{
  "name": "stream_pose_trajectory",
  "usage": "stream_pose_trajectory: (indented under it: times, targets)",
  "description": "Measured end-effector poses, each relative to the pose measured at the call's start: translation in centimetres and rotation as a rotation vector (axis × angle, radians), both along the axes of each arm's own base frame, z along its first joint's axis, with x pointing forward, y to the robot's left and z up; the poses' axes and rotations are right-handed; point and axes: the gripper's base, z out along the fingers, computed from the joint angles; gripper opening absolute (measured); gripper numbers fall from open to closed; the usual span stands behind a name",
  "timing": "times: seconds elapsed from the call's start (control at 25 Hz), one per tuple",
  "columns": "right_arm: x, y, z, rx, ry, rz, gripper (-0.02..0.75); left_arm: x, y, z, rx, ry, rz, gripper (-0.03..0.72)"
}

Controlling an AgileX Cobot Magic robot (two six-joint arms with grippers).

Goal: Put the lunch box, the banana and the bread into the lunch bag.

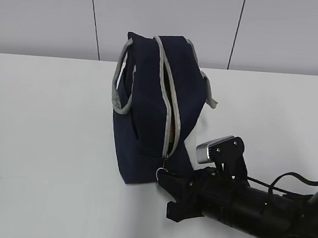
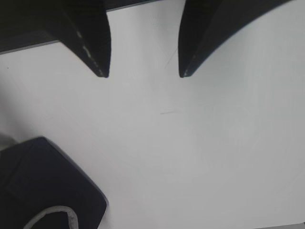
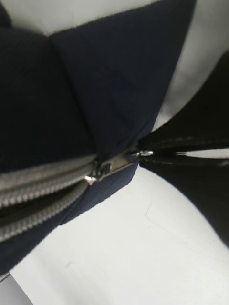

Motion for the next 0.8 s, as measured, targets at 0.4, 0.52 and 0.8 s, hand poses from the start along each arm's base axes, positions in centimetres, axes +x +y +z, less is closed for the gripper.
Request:
stream_pose_trajectory:
  times: [0.4,0.52,0.8]
  targets:
    - [-0.1,0.0,0.4,0.007,0.014,-0.004,-0.001,0.0,0.0,0.0,0.0,0.0,0.0,0.353]
    - [-0.2,-0.1,1.5,0.007,-0.002,0.0,-0.001,0.0,0.0,0.0,0.0,0.0,0.0,0.353]
    - [-0.5,-0.2,4.2,-0.032,-0.044,0.024,-0.001,0.0,0.0,0.0,0.0,0.0,0.0,0.353]
